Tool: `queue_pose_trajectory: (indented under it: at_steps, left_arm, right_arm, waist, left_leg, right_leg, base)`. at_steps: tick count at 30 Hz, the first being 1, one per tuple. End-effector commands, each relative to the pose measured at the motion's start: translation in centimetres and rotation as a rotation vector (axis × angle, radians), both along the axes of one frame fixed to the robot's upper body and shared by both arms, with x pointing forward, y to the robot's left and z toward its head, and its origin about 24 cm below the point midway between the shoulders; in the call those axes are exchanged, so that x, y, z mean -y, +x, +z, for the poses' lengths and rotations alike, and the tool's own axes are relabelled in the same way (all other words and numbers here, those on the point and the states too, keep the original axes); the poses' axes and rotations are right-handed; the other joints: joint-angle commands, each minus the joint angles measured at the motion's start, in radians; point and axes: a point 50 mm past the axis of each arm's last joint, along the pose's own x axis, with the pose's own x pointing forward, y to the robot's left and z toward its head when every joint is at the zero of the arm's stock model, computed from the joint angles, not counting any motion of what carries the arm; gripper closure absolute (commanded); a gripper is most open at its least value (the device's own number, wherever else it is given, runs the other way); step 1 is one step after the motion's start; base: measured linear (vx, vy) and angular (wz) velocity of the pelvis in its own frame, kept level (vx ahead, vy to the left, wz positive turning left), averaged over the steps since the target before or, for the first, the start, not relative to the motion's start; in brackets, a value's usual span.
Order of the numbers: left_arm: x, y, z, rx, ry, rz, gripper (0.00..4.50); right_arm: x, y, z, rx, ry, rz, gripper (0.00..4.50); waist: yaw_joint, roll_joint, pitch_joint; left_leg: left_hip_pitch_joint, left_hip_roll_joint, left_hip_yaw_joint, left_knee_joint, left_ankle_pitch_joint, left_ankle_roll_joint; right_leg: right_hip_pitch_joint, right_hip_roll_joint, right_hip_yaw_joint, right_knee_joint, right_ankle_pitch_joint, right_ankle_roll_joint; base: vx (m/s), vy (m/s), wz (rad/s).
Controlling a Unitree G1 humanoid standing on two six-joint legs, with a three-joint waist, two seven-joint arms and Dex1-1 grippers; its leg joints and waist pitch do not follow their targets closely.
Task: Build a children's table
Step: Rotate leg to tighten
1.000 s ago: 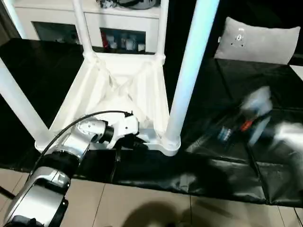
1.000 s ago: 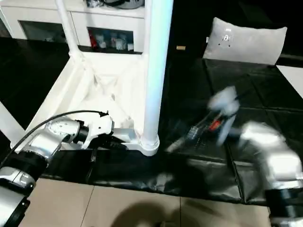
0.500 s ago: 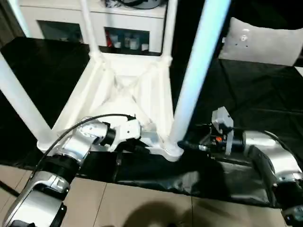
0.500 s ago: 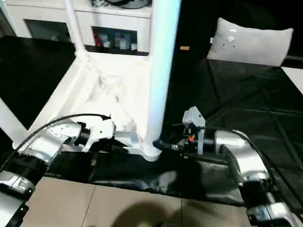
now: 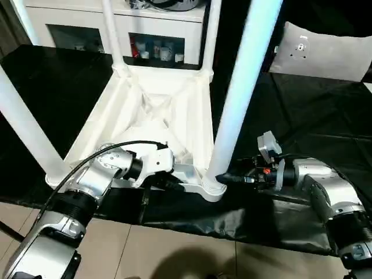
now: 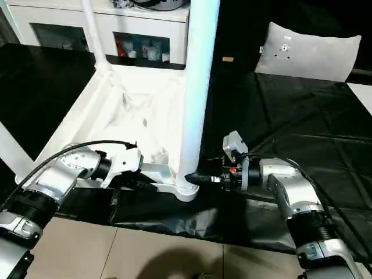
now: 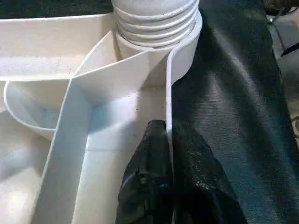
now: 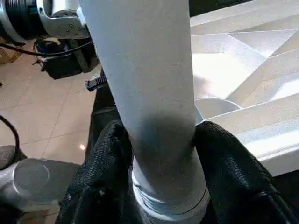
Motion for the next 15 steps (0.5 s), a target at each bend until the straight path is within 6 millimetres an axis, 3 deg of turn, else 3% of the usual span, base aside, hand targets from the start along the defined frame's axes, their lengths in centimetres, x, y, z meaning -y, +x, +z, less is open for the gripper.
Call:
queue_pose_trajectory:
  at_steps: [1,5,6,8,9,10,11,12,15]
  left_arm:
    - [0.5,-0.8,-1.1,-0.072,-0.026,-0.01,4.5]
    - [1.1,-0.7,-1.1,-0.089,-0.07,0.092,4.5]
    - [1.4,-0.6,-1.1,-0.085,-0.077,0.134,4.5]
    - [1.6,-0.5,-1.2,-0.081,-0.082,0.17,4.5]
    - [1.8,-0.6,-1.3,-0.081,-0.085,0.188,4.5]
    - [2.3,-0.6,-1.2,-0.079,-0.102,0.231,4.5]
    - [2.7,-0.5,-1.1,-0.078,-0.113,0.263,4.5]
    - [3.3,-0.5,-1.0,-0.073,-0.129,0.302,4.5]
    - [5.4,-0.4,-0.9,-0.062,-0.173,0.423,4.5]
  right_arm:
    - [-0.9,-0.5,-0.3,-0.026,0.036,0.035,2.59]
    - [-2.0,-0.8,-1.3,-0.021,0.024,-0.072,2.61]
    - [-2.3,-0.7,-1.8,-0.024,-0.005,-0.129,2.61]
    - [-2.5,-0.6,-2.2,-0.03,-0.031,-0.181,2.61]
    - [-2.6,-0.7,-2.5,-0.035,-0.041,-0.21,2.61]
    - [-3.1,-0.6,-2.8,-0.044,-0.042,-0.264,2.62]
    - [-3.4,-0.5,-2.8,-0.044,-0.045,-0.299,2.62]
    - [-3.9,-0.3,-3.0,-0.061,-0.038,-0.357,2.62]
    - [-4.9,0.4,-3.4,-0.083,-0.039,-0.51,2.63]
  waist:
    - [0.007,-0.013,-0.065]
    - [0.004,-0.019,-0.062]
    - [0.002,-0.017,-0.06]
    - [-0.01,-0.019,-0.054]
    - [-0.021,-0.019,-0.052]
    - [-0.023,-0.016,-0.05]
    - [-0.024,-0.003,-0.047]
    - [-0.032,-0.004,-0.042]
    - [-0.054,-0.002,-0.043]
  left_leg:
    - [-0.016,-0.006,0.017,-0.058,-0.134,0.084]
    - [-0.016,-0.006,0.016,-0.06,-0.144,0.073]
    - [-0.016,-0.008,0.015,-0.063,-0.149,0.066]
    - [-0.017,-0.011,0.012,-0.067,-0.186,0.046]
    - [-0.013,-0.016,0.012,-0.063,-0.228,0.041]
    - [-0.011,-0.017,0.011,-0.063,-0.238,0.04]
    - [-0.008,-0.016,0.01,-0.064,-0.25,0.034]
    - [-0.008,-0.025,0.009,-0.061,-0.281,0.037]
    - [-0.006,-0.029,0.004,-0.06,-0.301,0.031]
  right_leg:
    - [0.078,-0.04,0.031,-0.065,-0.272,-0.182]
    - [0.075,-0.041,0.032,-0.071,-0.325,-0.156]
    - [0.074,-0.04,0.031,-0.073,-0.344,-0.15]
    - [0.074,-0.039,0.027,-0.081,-0.431,-0.118]
    - [0.068,-0.039,0.023,-0.098,-0.545,-0.072]
    - [0.066,-0.039,0.021,-0.103,-0.575,-0.06]
    - [0.063,-0.039,0.021,-0.105,-0.595,-0.052]
    - [0.058,-0.034,0.012,-0.12,-0.663,-0.02]
    - [0.057,-0.03,-0.003,-0.134,-0.696,0.01]
  base:
    - [0.0,0.0,0.0]
    - [0.0,0.0,0.0]
    - [0.0,0.0,0.0]
    - [0.0,0.0,0.0]
    - [0.0,0.0,0.0]
    - [0.0,0.0,0.0]
    - [0.0,0.0,0.0]
    - [0.0,0.0,0.0]
    - [0.0,0.0,0.0]
